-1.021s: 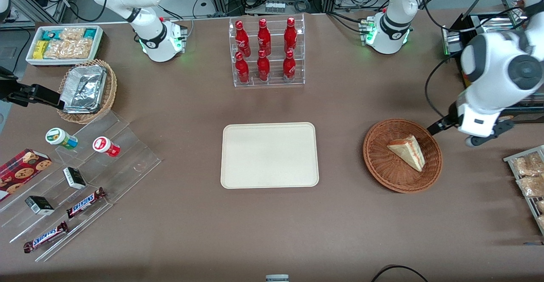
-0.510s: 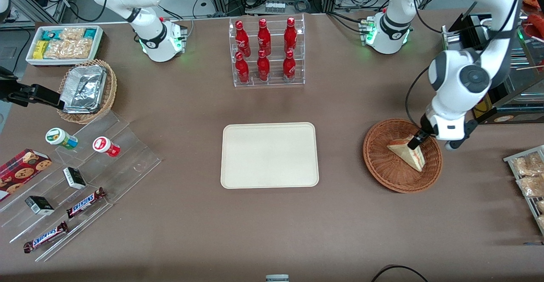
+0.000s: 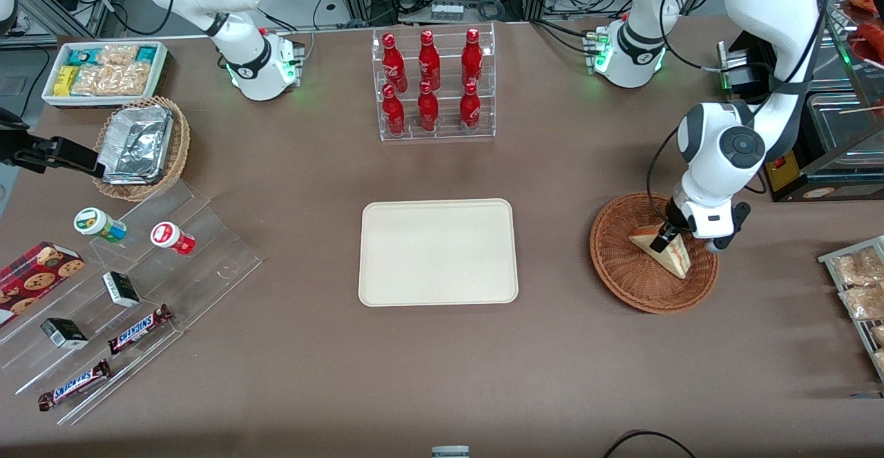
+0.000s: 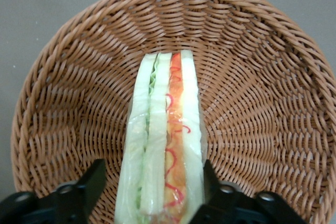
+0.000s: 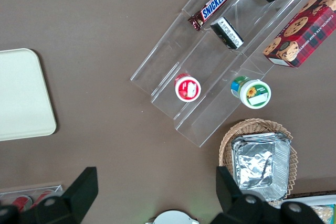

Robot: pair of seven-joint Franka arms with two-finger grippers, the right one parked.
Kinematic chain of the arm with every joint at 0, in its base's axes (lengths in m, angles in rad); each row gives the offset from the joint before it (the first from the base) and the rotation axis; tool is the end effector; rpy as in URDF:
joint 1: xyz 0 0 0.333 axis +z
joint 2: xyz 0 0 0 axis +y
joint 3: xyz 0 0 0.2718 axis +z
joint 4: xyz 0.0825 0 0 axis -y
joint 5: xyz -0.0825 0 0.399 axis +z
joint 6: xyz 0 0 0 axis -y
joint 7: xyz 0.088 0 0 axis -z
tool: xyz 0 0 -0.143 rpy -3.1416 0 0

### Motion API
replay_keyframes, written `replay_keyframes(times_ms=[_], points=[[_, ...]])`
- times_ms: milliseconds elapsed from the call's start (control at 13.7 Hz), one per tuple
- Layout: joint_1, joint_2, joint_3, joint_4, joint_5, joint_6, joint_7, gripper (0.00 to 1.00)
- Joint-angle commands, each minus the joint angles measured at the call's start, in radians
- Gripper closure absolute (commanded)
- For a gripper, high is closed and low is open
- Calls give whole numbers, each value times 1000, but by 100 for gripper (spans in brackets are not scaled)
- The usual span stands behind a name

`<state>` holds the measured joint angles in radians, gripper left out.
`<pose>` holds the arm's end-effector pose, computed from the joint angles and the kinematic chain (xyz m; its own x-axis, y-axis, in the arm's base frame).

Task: Place sandwich from basket to tray
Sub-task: 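Lower the left gripper and close it on the sandwich, then lift the sandwich and carry it over the cream tray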

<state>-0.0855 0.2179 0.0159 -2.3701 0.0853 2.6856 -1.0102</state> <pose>0.5194 -0.0371 0.1507 0.6438 0.7597 0.0916 0.7585 -0.6494 0.0552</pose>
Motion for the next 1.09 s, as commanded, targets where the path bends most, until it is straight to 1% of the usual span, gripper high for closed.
replay_keyframes(times_ms=[0, 73, 146, 219, 365, 510, 656, 729, 875, 1021], points=[[-16, -11, 1, 12, -4, 7, -31, 100], [-17, -26, -2, 28, -4, -25, -33, 100], [-31, -43, -17, 55, 2, -102, -25, 100], [-55, -58, -23, 93, 16, -192, -21, 100], [-91, -115, -24, 179, 19, -385, 10, 100], [-156, -150, -25, 308, 17, -578, 42, 100], [-229, -140, -25, 469, 17, -798, 36, 100], [-267, -132, -25, 529, 16, -870, 38, 100], [-353, -111, -25, 590, 16, -946, 68, 100], [-437, -86, -25, 621, 11, -958, 81, 100]])
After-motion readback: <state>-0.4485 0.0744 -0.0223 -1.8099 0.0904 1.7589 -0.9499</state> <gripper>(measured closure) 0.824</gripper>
